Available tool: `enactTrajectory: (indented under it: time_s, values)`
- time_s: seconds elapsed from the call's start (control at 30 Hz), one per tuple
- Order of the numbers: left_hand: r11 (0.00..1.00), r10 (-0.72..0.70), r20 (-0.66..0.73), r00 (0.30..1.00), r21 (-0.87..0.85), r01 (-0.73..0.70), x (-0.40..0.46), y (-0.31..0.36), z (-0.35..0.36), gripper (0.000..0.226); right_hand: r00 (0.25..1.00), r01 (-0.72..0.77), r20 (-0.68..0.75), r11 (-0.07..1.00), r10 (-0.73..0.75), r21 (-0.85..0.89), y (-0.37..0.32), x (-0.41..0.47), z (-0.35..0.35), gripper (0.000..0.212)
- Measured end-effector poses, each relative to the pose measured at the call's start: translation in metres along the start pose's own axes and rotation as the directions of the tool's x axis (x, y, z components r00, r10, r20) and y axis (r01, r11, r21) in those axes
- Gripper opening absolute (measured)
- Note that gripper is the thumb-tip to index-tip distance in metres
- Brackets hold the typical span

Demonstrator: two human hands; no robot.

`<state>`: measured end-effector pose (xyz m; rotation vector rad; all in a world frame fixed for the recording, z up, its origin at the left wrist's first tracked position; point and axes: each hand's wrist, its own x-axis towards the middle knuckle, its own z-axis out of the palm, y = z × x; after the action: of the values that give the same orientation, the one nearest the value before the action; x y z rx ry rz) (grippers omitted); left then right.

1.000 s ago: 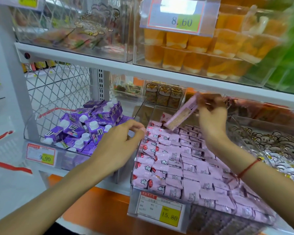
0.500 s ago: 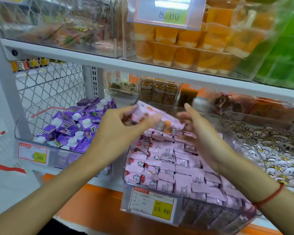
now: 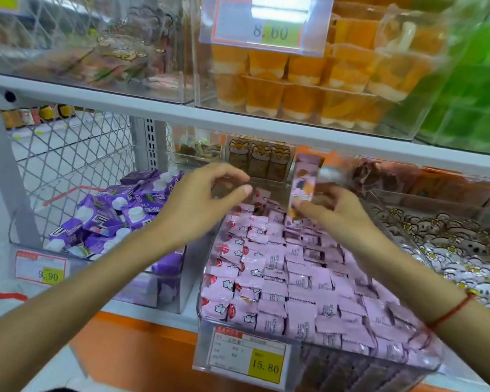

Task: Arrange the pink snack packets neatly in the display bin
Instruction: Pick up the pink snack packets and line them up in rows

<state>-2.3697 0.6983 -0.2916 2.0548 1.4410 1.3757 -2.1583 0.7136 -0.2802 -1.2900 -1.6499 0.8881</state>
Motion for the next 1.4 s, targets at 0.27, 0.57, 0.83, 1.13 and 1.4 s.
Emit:
enactTrajectory:
  time_s: [0.27, 0.57, 0.83, 1.13, 1.4]
  values:
    - [0.906, -0.147, 0.568, 0.810, 0.406, -0.120, 0.097, -0.019, 0.038, 0.043, 0.977, -0.196, -0.043, 0.965, 0.207, 0.172, 0.011, 0.030, -0.003, 0.007]
    - [0.697, -0.306, 0.677, 0.669, 0.638, -0.326, 0.106, -0.026, 0.027, 0.040, 0.984, -0.045, -0.158, 0.974, 0.082, 0.223, 0.021, 0.071, 0.030, 0.048]
    - [0.824, -0.087, 0.349, 0.933, 0.552, -0.129, 0.069, -0.030, 0.016, 0.025, 0.978, 0.208, 0.078, 0.917, -0.193, -0.341, 0.039, 0.080, 0.043, 0.038]
    - [0.932, -0.103, -0.027, 0.994, 0.345, 0.106, -0.036, -0.008, -0.002, 0.038, 0.937, 0.339, 0.279, 0.742, -0.210, -0.579, 0.034, 0.090, 0.030, 0.020]
    - [0.969, -0.130, 0.012, 0.991, 0.212, 0.125, -0.052, -0.012, -0.003, 0.025, 0.886, 0.305, 0.462, 0.697, 0.044, -0.650, 0.027, 0.096, 0.031, 0.028]
